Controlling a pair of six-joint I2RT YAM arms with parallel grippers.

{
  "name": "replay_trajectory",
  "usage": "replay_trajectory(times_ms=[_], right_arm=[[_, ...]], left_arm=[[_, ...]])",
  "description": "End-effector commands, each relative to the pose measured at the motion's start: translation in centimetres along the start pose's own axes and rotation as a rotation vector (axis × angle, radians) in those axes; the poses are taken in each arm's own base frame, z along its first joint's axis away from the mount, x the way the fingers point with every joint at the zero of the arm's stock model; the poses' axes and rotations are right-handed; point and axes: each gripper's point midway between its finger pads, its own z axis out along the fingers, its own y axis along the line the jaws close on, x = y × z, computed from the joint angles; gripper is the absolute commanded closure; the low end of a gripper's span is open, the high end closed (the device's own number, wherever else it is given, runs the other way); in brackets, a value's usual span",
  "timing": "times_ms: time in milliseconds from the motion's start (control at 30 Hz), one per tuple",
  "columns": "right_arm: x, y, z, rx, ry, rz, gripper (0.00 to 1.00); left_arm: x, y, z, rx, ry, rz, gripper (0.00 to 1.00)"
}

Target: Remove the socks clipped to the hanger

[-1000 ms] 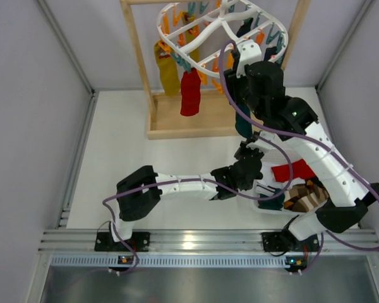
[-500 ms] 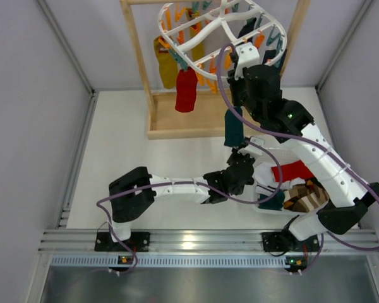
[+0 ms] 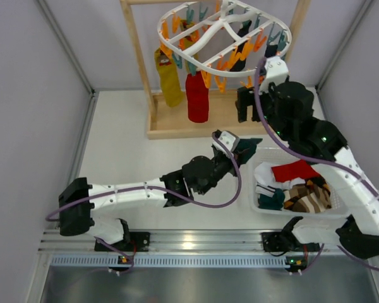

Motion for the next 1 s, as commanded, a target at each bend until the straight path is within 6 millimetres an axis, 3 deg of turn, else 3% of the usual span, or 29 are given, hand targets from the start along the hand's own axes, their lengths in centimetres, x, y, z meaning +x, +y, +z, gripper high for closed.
replay_trajectory(times_ms=[0, 100, 133, 167, 200, 233, 267, 300, 433, 533, 567, 600, 667, 800, 867, 900, 967], right_arm=[[0.0, -2.8, -5.4, 0.033, -0.036, 0.078, 0.16], [-0.1, -5.9, -10.6, 0.092, -0.108, 0.143, 0.14], [0.2, -6.6, -11.4, 0.116, -0.116, 0.152, 0.14], [0.2, -7.1, -12.3, 0.121, -0.131, 0.168, 0.13], [-0.1, -7.8, -13.9, 0.123, -0.164, 0.186, 0.13], [-0.1, -8.2, -14.6, 0.129, -0.174, 0.193, 0.12], [0.1, -8.4, -15.1, 0.131, -0.17, 0.19, 0.12], [-0.1, -8.9, -15.9, 0.138, -0.187, 0.197, 0.12], [1.0, -9.8, -16.1, 0.184, -0.158, 0.169, 0.1], [1.9, -9.7, -15.7, 0.192, -0.14, 0.161, 0.09], [2.2, -9.6, -15.5, 0.192, -0.135, 0.162, 0.08], [2.8, -9.6, -15.1, 0.197, -0.123, 0.158, 0.08], [3.5, -9.5, -14.5, 0.209, -0.105, 0.151, 0.07], [4.1, -9.2, -13.6, 0.215, -0.082, 0.149, 0.07], [3.9, -8.9, -13.4, 0.208, -0.09, 0.158, 0.06], [3.9, -8.8, -13.3, 0.205, -0.093, 0.16, 0.06], [3.6, -8.5, -13.1, 0.188, -0.109, 0.172, 0.06]], left_arm=[[2.4, -3.8, -1.3, 0.221, 0.11, -0.038, 1.0], [2.9, -5.8, -1.3, 0.317, 0.148, -0.052, 1.0], [2.5, -6.5, -1.1, 0.341, 0.148, -0.066, 1.0], [3.7, -7.1, -0.8, 0.365, 0.179, -0.063, 1.0], [3.1, -7.8, -0.4, 0.384, 0.174, -0.072, 1.0], [3.6, -8.3, -0.1, 0.4, 0.189, -0.07, 1.0], [5.5, -8.6, 0.3, 0.409, 0.237, -0.061, 1.0], [5.3, -9.2, 0.9, 0.419, 0.237, -0.065, 1.0], [8.4, -11.5, 2.2, 0.499, 0.33, -0.062, 0.94], [10.6, -12.8, 2.5, 0.551, 0.415, -0.044, 0.56], [10.7, -12.9, 2.5, 0.557, 0.422, -0.039, 0.31], [10.8, -12.8, 2.5, 0.555, 0.429, -0.025, 0.2], [10.1, -12.1, 2.2, 0.532, 0.418, -0.01, 0.01], [9.2, -8.4, 1.3, 0.393, 0.389, 0.064, 0.01], [7.1, -5.6, 1.0, 0.256, 0.339, 0.082, 0.01], [7.8, -3.7, 0.5, 0.178, 0.347, 0.096, 0.01], [6.9, 1.2, -0.3, -0.047, 0.302, 0.115, 0.01]])
